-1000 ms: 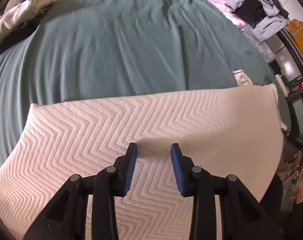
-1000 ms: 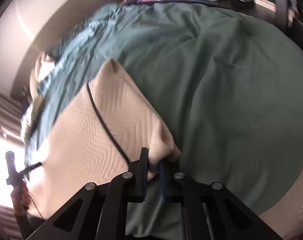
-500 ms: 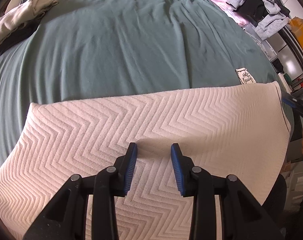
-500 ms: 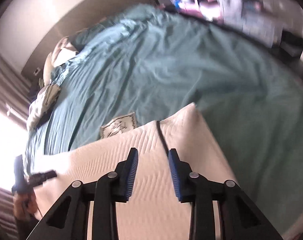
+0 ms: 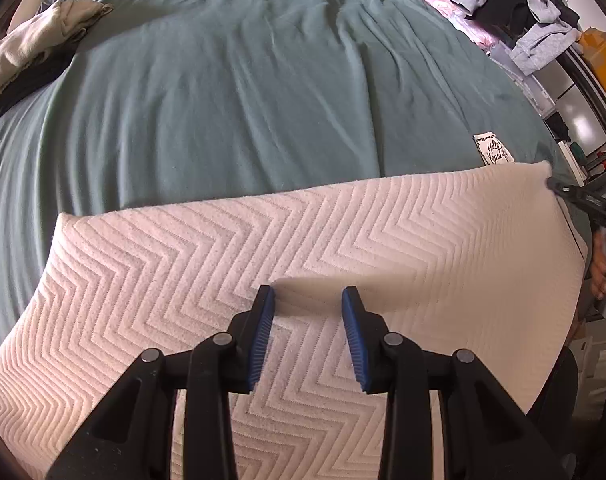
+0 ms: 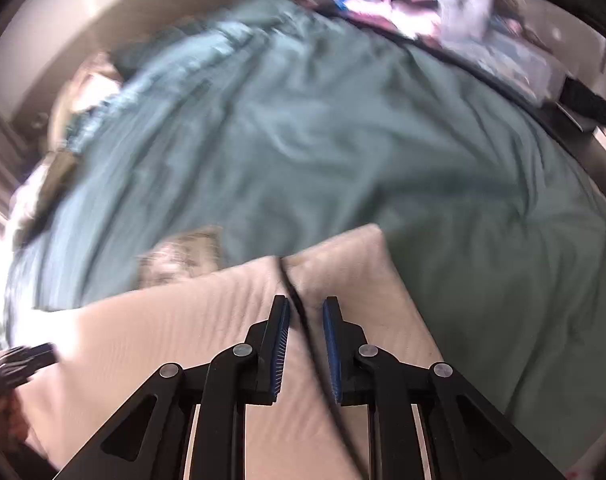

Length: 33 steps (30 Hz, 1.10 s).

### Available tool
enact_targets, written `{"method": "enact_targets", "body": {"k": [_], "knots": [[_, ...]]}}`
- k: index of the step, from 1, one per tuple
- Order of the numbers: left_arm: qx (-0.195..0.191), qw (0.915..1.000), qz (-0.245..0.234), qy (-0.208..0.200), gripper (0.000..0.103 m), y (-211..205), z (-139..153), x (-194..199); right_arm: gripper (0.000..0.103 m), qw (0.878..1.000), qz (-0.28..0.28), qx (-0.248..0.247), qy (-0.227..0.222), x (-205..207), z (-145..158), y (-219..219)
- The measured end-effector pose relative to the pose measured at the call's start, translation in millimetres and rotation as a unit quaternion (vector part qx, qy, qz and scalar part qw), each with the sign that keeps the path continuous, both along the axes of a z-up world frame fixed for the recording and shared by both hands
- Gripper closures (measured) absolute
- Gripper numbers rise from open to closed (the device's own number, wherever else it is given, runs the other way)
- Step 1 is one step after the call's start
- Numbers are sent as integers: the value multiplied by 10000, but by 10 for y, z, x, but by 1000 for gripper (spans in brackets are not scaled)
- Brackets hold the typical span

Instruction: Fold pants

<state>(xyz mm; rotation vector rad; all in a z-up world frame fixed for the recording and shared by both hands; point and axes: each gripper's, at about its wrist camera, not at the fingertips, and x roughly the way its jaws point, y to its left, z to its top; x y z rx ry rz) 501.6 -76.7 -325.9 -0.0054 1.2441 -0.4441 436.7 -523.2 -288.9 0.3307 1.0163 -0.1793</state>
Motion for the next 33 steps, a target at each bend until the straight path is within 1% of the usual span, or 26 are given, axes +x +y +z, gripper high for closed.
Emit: {"method": "enact_targets", "body": {"k": [2,3,5,6,7,8,9,10,12,13,15,16,18,20,22,24,26,28,30,31,33], "knots": [[-17,10000,15,12,70,10,6,-8,0,9994,-265,236,27,45,-76,-94],[-30,10000,42,18,70,25,23,-19,0,9991,-381,168,-11,4,-36,-75],[-30,9999,105,-18,70,63,83,-71,0,9972,-357,-590,-273,-68,180,190],[-17,9999,104,-58,70,64,128,-116,0,9959,-285,-766,-395,-124,288,330],[-9,9999,61,-98,70,45,184,-190,0,9953,-54,-766,-593,-229,416,521],[-10,9999,13,-101,70,23,211,-261,0,9959,161,-620,-638,-305,469,676],[-2,9999,-64,-77,70,-18,227,-357,0,9963,347,-505,-605,-350,505,808],[17,9998,-195,-55,70,-82,230,-481,0,9957,646,-376,-547,-430,521,993],[100,9993,-337,-106,70,-174,191,-645,0,9927,1058,-390,-438,-559,477,1304],[191,9991,-340,-166,68,-212,138,-706,0,9897,1325,-452,-285,-619,386,1498],[294,9992,-230,-168,66,-244,-8,-739,0,9855,1634,-455,-6,-619,161,1749],[293,9993,-172,-152,65,-251,-88,-725,0,9835,1710,-561,170,-622,11,1842],[291,9994,-141,-147,64,-248,-116,-703,0,9813,1733,-734,410,-591,-207,1908],[296,9994,-88,-129,64,-218,-17,-723,0,9837,1617,-713,342,-654,-213,1904],[237,9992,-15,-314,64,-132,159,-859,0,9851,1568,-667,222,-734,-85,1946],[293,9988,9,-389,63,-44,238,-999,0,9841,1653,-642,-17,-882,49,2030],[386,9989,-15,-263,53,42,187,-1135,0,9806,1854,-635,-79,-986,101,2142],[602,9981,58,-74,53,111,-7,-1224,0,9766,2096,-477,-17,-1060,65,2300],[664,9978,79,35,53,146,-164,-1274,0,9746,2165,-530,237,-1070,-87,2414],[652,9978,75,-54,53,155,-163,-1309,0,9738,2175,-558,368,-1059,-179,2444],[680,9977,5,-32,53,163,-104,-1347,0,9745,2121,-638,350,-1070,-242,2461]]}}
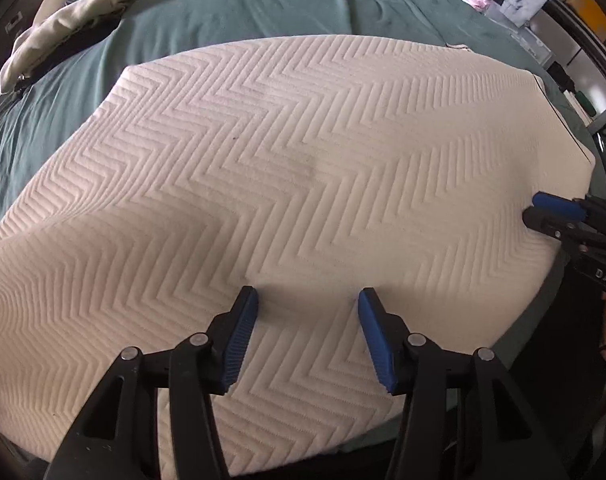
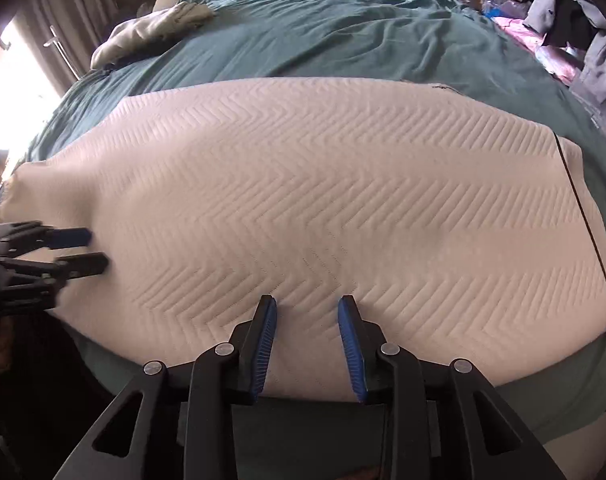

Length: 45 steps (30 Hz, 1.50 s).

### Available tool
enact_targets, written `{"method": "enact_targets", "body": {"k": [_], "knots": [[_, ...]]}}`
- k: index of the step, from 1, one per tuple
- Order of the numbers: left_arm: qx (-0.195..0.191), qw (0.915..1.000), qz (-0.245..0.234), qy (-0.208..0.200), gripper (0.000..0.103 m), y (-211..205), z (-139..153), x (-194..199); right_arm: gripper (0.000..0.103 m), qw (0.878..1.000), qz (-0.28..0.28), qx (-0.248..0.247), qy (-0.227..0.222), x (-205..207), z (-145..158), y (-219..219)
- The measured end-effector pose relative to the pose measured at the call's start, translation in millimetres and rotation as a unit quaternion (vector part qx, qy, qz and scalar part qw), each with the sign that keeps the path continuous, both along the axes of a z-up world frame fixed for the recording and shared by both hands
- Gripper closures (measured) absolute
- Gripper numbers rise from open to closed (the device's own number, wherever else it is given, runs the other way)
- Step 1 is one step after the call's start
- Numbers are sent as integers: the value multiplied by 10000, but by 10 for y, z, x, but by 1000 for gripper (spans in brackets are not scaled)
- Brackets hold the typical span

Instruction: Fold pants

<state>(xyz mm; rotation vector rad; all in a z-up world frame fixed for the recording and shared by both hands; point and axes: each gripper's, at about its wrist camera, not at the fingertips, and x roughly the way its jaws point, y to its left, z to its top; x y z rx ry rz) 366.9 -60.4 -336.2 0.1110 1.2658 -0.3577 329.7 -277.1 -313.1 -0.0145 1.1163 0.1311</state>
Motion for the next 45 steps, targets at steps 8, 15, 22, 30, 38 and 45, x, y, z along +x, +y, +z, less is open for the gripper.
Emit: {"method": "enact_targets", "body": {"k": [8,15,22,30,38,45], "knots": [[-13,9977,538,-411,53,968,590,53,0,9991,327,182,-221,-127,361,306],[671,9872,1422,-253,53,2437,762,-44,0,9910,1230,391,-357,-162,439,1132],[291,9742,2237,1,53,3550,660,-588,0,9772,2044,403,-402,-290,379,1795],[-1135,9650,2366,41,53,3816,429,-620,0,9637,2638,289,-275,-357,240,2285],[-1428,9645,2219,50,83,3759,539,-659,0,9722,2305,218,-336,-252,155,2229],[-1451,9669,2089,208,85,3766,536,-657,0,9626,2675,-111,405,-293,-169,2420]]}}
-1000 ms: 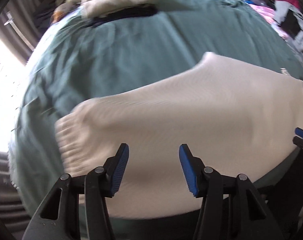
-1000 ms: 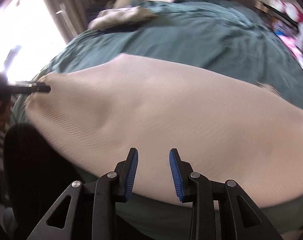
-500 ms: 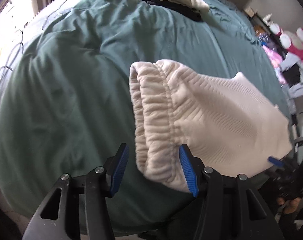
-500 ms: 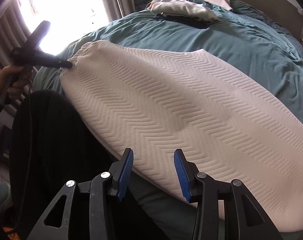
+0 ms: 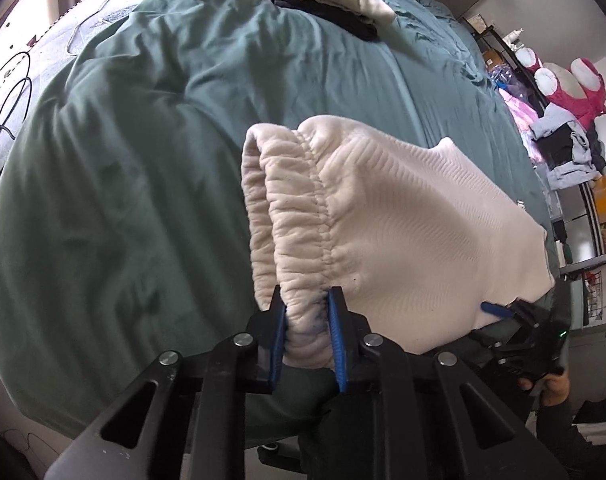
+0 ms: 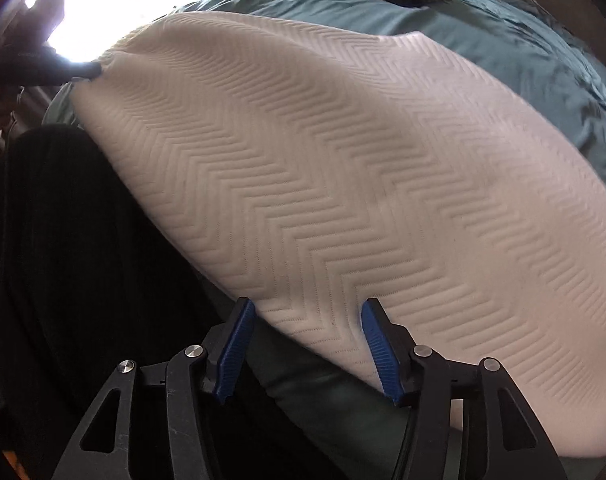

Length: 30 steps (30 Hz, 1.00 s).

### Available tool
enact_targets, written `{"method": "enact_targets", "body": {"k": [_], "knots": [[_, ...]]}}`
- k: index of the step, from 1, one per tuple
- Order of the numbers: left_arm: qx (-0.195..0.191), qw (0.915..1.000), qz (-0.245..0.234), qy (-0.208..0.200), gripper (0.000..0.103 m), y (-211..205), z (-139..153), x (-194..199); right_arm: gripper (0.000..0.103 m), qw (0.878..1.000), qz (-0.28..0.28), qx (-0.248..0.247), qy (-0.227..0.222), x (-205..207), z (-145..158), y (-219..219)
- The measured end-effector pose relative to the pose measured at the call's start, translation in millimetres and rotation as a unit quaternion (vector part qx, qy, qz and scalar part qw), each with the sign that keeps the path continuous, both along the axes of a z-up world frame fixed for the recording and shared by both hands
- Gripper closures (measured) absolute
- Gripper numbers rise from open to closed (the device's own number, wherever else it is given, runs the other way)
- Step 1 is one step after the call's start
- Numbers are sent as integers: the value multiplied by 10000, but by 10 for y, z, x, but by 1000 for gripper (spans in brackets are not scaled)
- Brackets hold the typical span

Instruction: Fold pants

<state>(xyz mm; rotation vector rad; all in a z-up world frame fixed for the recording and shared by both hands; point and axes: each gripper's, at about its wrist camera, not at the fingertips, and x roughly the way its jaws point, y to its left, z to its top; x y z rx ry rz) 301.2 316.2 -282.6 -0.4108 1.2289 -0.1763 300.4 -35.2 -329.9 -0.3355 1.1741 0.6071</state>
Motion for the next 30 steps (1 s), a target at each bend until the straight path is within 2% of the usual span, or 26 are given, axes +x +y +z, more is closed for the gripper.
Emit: {"method": "enact_targets", "body": {"k": [2,3,6,10,13,18,21,26,30], "knots": [[-2,10000,11,16,85,-1,-15,30,0,9983,-84,572,80,185,276,42],[2,10000,12,17,85,-7,-17,46,0,9972,-112,734,-70,276,410,95],[-2,10000,19,31,85,2,-23,46,0,9949,-10,768,-649,553,615,408],[-59,9999,49,105,85,25,-78,60,0,9978,-100,635,-139,1146,255,967],[-149,9998,37,153,84,42,-118,71,0,9984,-312,472,-91,1506,-24,1281],[-168,9997,38,180,84,45,-156,101,0,9957,-580,723,-38,1840,-29,1377],[-232,9995,32,220,84,65,-167,98,0,9960,-554,703,70,1733,4,1314],[-269,9993,50,259,74,117,-181,64,0,9987,-198,459,134,1071,-76,1043],[-49,9991,79,406,64,98,-190,58,0,9971,-94,546,515,683,-71,733]]}}
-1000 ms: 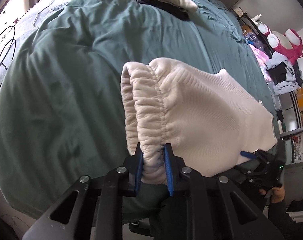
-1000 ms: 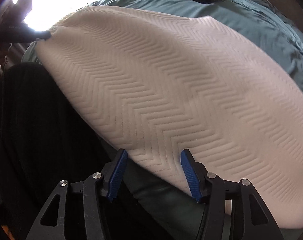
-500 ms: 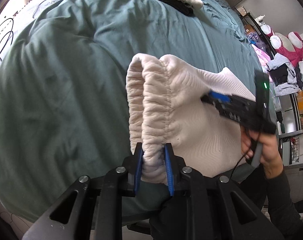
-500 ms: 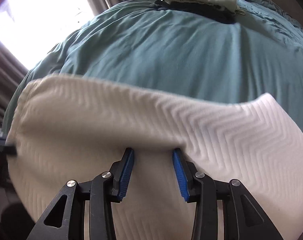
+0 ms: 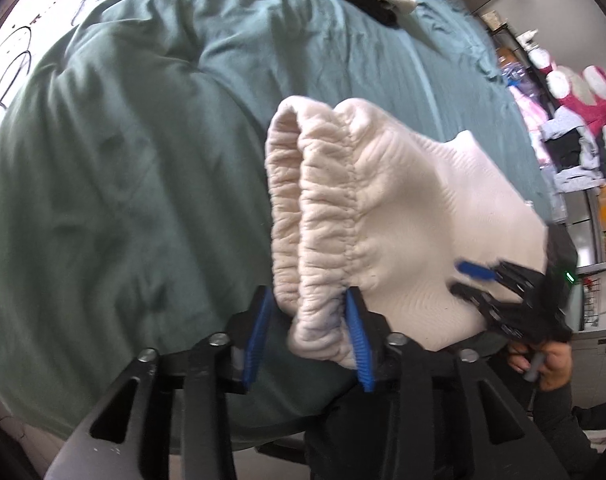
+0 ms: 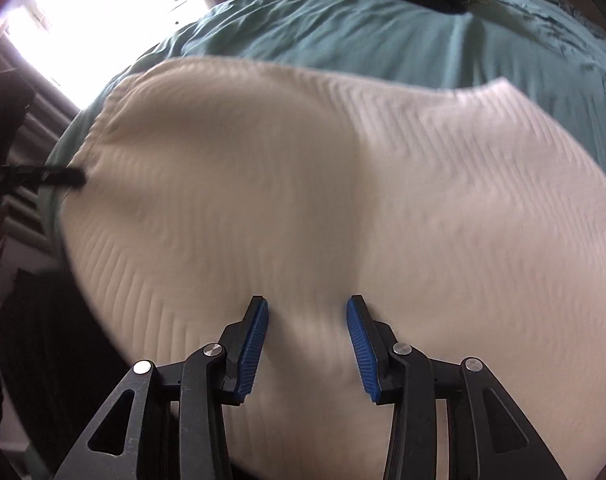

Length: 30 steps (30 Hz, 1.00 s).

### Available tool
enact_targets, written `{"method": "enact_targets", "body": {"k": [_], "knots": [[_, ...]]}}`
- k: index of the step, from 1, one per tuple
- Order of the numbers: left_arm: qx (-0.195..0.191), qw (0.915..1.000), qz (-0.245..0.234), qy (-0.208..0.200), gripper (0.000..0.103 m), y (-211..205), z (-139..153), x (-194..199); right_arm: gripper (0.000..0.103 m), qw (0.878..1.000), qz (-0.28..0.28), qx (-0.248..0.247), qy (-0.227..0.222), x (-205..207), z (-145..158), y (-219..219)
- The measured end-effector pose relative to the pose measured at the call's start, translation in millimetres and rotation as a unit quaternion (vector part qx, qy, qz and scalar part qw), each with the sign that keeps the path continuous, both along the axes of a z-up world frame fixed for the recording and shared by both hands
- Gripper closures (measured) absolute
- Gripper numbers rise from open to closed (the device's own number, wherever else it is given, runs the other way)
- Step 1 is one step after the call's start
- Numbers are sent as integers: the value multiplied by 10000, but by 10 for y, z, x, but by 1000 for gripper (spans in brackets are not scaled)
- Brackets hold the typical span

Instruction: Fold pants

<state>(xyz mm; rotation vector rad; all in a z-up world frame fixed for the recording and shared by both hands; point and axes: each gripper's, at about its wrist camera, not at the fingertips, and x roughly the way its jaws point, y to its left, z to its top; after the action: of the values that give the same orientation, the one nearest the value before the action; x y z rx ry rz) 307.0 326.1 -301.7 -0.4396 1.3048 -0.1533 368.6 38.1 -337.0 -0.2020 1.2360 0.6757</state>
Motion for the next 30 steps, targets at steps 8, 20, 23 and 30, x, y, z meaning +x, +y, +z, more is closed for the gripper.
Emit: {"method": "enact_targets", "body": {"k": [8,20,23,30], "knots": [[1076,9921,215,-603,61,-225,674,-197,0,9964,-630,-220,-526,-361,407,-992],[1533,9696,-712,-1772,45,-1784,1519,-204,0,9739,-2014,119,-1040,-783,768,-2700],[1338,9660,-1152,-1888,45,-2484,1426,-60,0,9619,-2476,279,-1128,-933,919,-3172],[1292,9574,-1962,-1682,45,-4002,916,201,0,9276,-3452,543,-1321,-1211,1110,-4386]]}}
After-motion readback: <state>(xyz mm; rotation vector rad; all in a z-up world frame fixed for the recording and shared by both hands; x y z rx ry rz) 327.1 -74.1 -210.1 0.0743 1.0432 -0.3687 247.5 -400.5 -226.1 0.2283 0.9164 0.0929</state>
